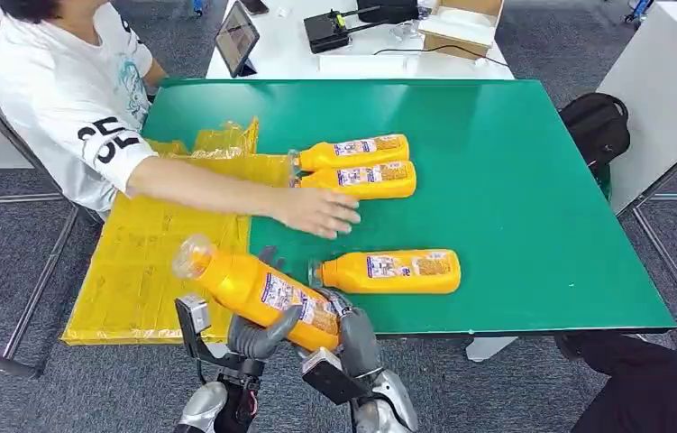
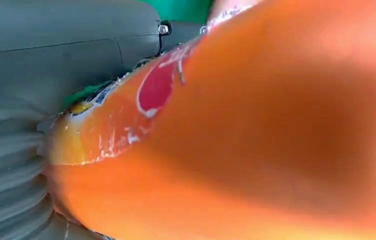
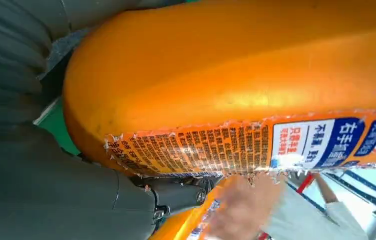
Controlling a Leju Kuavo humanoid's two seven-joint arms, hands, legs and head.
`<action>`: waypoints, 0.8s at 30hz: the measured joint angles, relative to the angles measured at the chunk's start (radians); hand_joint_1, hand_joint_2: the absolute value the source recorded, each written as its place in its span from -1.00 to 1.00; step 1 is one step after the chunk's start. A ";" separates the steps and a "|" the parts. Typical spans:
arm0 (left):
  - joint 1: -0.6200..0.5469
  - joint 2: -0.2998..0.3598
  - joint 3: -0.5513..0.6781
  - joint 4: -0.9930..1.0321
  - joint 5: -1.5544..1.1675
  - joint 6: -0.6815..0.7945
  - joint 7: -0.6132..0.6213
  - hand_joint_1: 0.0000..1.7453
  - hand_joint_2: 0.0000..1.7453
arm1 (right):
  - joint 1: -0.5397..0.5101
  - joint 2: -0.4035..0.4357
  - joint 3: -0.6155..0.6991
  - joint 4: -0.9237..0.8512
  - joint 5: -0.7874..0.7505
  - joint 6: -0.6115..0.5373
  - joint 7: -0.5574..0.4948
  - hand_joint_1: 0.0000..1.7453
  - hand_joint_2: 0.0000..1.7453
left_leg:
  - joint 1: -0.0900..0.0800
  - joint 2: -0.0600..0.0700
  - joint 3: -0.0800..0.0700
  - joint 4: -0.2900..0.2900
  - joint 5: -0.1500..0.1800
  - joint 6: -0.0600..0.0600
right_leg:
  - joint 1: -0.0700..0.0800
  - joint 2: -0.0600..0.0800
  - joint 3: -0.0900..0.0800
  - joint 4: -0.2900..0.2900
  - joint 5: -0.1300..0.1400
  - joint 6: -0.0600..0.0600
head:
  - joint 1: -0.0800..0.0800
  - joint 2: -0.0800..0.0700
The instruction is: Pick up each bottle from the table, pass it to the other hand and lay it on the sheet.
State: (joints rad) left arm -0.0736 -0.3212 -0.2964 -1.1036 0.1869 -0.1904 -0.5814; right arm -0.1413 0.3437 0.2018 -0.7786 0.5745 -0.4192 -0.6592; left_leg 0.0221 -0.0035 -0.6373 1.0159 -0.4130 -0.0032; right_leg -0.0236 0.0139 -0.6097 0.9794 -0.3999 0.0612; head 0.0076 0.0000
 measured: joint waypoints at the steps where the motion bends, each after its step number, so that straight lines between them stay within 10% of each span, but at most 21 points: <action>1: 0.001 0.000 0.001 0.001 0.002 -0.003 -0.002 0.12 1.00 | -0.002 0.000 0.000 0.006 0.000 0.000 0.000 1.00 1.00 | 0.000 0.000 0.000 0.000 0.000 0.000 | 0.000 0.000 0.000 0.000 0.000 0.000 | 0.000 0.000; 2: 0.001 0.000 0.002 0.001 0.005 -0.009 -0.005 1.00 1.00 | -0.004 0.000 0.001 0.011 -0.001 0.000 0.000 1.00 1.00 | 0.000 0.000 0.000 0.000 0.000 0.000 | 0.000 0.000 0.000 0.000 0.000 0.000 | 0.000 0.000; 19: 0.010 0.000 0.008 -0.027 -0.045 -0.006 -0.060 1.00 1.00 | -0.041 0.000 0.044 0.073 -0.068 0.033 0.000 1.00 1.00 | 0.000 0.000 0.000 0.000 0.000 0.000 | 0.000 0.000 0.000 0.000 0.000 0.000 | 0.000 0.000; 20: 0.011 0.000 0.008 -0.029 -0.050 -0.004 -0.061 1.00 1.00 | -0.042 0.000 0.047 0.073 -0.073 0.035 0.000 0.50 1.00 | 0.000 0.000 0.000 0.000 0.000 0.000 | 0.000 0.000 0.000 0.000 0.000 0.000 | 0.000 0.000; 21: 0.012 0.000 0.007 -0.032 -0.054 0.000 -0.062 1.00 1.00 | -0.042 0.000 0.050 0.074 -0.080 0.037 0.000 0.50 1.00 | 0.000 0.000 0.000 0.000 0.000 0.000 | 0.000 0.000 0.000 0.000 0.000 0.000 | 0.000 0.000; 22: 0.012 0.000 0.006 -0.034 -0.058 0.003 -0.062 1.00 1.00 | -0.043 0.000 0.054 0.074 -0.086 0.039 0.000 -1.00 1.00 | 0.000 0.000 0.000 0.000 0.000 0.000 | 0.000 0.000 0.000 0.000 0.000 0.000 | 0.000 0.000; 24: 0.012 0.000 0.005 -0.035 -0.066 0.012 -0.066 1.00 1.00 | -0.044 0.000 0.061 0.075 -0.097 0.044 0.000 -1.00 1.00 | 0.000 0.000 0.000 0.000 0.000 0.000 | 0.000 0.000 0.000 0.000 0.000 0.000 | 0.000 0.000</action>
State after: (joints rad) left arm -0.0612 -0.3212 -0.2914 -1.1391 0.1205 -0.1785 -0.6474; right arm -0.1853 0.3441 0.2632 -0.7034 0.4772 -0.3754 -0.6588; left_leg 0.0221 -0.0035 -0.6373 1.0159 -0.4131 -0.0032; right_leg -0.0236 0.0140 -0.6102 0.9794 -0.3998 0.0612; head 0.0080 0.0000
